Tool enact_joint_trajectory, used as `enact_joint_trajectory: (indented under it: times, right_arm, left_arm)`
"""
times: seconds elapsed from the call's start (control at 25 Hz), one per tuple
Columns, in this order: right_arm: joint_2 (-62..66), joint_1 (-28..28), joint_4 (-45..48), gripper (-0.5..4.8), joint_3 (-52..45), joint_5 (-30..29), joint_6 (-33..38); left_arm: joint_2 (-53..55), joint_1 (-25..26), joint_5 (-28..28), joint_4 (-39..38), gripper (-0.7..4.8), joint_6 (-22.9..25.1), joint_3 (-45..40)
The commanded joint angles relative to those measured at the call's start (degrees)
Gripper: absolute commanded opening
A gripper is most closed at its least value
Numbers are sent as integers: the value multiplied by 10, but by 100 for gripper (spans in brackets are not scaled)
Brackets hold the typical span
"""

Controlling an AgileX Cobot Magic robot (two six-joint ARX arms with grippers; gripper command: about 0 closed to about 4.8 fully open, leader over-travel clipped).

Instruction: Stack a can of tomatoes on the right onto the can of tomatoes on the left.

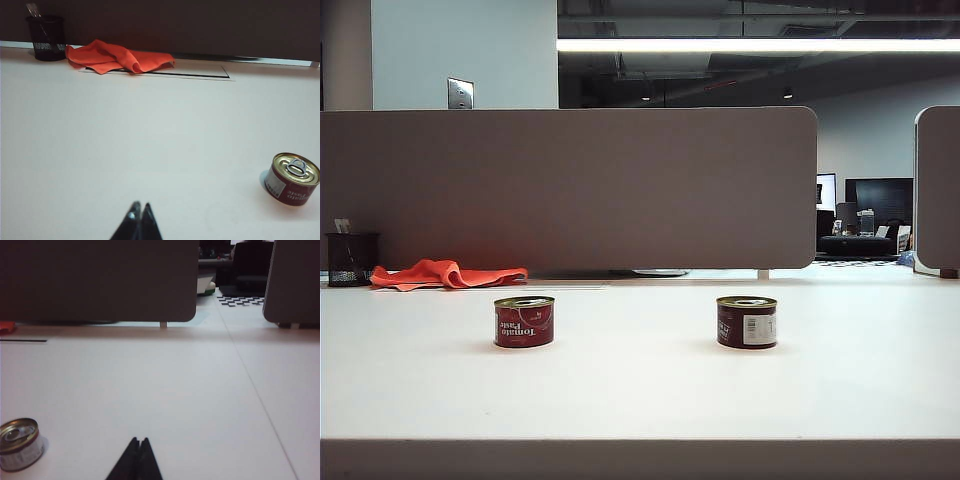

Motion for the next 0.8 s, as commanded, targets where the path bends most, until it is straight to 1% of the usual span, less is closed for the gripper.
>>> enact_joint_trajectory:
  times: [0.04, 0.16, 0.32, 0.4, 0.44, 0.6, 0.68, 0.72, 0.76, 0.8]
  right_arm:
    - [-1, 0, 31, -1, -3, 6, -2]
    - [-1, 0, 35, -1, -2, 30, -1]
    - [-1, 0, 36, -3, -1, 30, -1]
    - [-1, 0, 33, -4, 9, 38, 14]
    - [-1, 0, 31, -4, 25, 56, 21]
    - [6, 0, 30, -4, 80, 60, 22]
    - [27, 0, -12, -4, 139, 52, 25]
    - [46, 0, -53, -4, 181, 50, 36]
    - [59, 0, -76, -4, 205, 44, 36]
    - [70, 0, -92, -4, 223, 35, 35]
  left_arm:
    - [0, 0, 2, 7, -5, 0, 3]
    - [0, 0, 3, 7, -5, 0, 4]
    - [0, 0, 3, 7, -5, -1, 6]
    - [0, 0, 3, 0, -5, -38, 26]
    - [1, 0, 3, -9, -5, -56, 50]
    - [17, 0, 23, -31, -5, -50, 115]
    - [56, 0, 56, -59, -5, -29, 171]
    - [94, 0, 91, -80, -5, -18, 209]
    - [118, 0, 118, -91, -5, -13, 228]
    - [133, 0, 135, -98, -5, -13, 241]
